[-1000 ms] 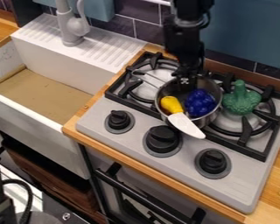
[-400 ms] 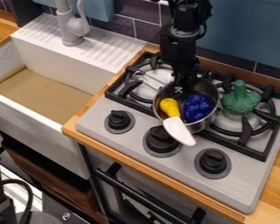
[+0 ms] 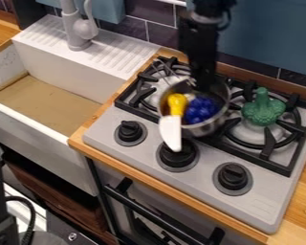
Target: Put the silver pot on the left burner
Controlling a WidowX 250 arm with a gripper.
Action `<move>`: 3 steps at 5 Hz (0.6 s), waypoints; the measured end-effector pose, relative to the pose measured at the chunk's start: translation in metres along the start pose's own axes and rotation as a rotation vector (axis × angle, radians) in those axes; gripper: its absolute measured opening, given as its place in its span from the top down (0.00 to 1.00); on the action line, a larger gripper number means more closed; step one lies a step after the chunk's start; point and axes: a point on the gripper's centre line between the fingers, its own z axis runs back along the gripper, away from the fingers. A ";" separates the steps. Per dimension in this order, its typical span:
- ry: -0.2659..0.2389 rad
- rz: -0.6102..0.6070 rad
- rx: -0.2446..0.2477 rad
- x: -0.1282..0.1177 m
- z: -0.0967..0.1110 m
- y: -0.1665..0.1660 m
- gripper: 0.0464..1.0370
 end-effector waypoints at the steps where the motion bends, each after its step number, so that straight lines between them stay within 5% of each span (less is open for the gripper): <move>1: -0.063 0.045 0.000 0.022 0.008 -0.006 0.98; 2: -0.105 0.074 0.008 0.033 0.001 -0.011 0.98; 3: -0.065 0.177 -0.026 0.048 0.002 -0.025 0.98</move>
